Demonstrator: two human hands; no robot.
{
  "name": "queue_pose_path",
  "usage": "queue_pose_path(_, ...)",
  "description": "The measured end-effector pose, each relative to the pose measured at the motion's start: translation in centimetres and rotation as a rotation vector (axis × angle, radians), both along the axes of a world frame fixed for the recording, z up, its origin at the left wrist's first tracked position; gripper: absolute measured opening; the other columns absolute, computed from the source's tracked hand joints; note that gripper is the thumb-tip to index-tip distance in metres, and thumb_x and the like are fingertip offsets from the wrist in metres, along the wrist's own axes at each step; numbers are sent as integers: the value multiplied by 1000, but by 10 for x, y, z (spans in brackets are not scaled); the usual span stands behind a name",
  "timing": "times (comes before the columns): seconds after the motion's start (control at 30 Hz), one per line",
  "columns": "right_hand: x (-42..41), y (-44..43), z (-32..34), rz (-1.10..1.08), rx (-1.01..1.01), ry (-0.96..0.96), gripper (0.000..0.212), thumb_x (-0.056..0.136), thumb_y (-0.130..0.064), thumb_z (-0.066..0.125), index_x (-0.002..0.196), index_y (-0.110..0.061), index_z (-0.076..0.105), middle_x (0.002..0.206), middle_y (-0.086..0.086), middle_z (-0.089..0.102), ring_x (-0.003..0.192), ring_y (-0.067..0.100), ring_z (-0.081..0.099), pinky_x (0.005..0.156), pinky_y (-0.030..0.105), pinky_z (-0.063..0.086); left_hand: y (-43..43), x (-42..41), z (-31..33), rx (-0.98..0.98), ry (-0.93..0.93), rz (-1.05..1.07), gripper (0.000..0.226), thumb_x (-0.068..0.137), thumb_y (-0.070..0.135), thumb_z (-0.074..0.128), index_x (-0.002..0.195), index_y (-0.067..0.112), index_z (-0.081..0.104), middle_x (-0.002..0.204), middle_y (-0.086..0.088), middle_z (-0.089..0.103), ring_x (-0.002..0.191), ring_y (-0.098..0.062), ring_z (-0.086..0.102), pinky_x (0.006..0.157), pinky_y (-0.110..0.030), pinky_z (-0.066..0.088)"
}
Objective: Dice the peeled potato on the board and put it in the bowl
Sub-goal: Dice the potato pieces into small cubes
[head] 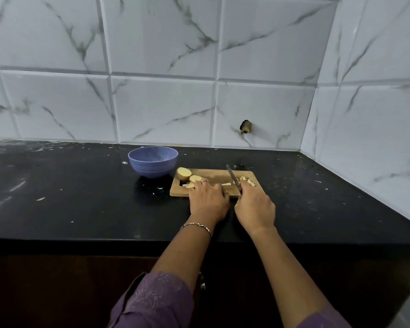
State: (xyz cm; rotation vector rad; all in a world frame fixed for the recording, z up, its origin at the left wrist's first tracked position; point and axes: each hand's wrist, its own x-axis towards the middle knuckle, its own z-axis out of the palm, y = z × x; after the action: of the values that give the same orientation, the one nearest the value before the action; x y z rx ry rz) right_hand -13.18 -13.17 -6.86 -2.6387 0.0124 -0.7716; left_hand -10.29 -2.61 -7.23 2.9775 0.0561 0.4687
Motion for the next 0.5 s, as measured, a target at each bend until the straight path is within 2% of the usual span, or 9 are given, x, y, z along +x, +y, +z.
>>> queue_pose_path(0.17,-7,-3,-1,51,27,-25,13,95,-17,55,105,-22,62,93,-3,63,87,23,65,69,37,53,0,0,1,-12,16,-3,46,101,47,32,128,21,58,133,-15,50,124,-30,42,97,-46,36)
queue_pose_path(0.33,-8,-2,-1,73,7,-9,16,95,-17,55,107,-23,63,96,-2,65,89,22,65,72,37,53,0,2,1,8,12,2,46,100,48,32,126,21,59,130,-12,53,123,-29,44,96,-46,35)
queue_pose_path(0.5,-6,1,-1,89,-130,13,19,93,-13,51,106,-22,62,95,-1,67,87,22,65,69,34,49,-1,2,1,26,7,7,47,101,48,29,122,21,60,127,-11,56,120,-29,46,96,-47,34)
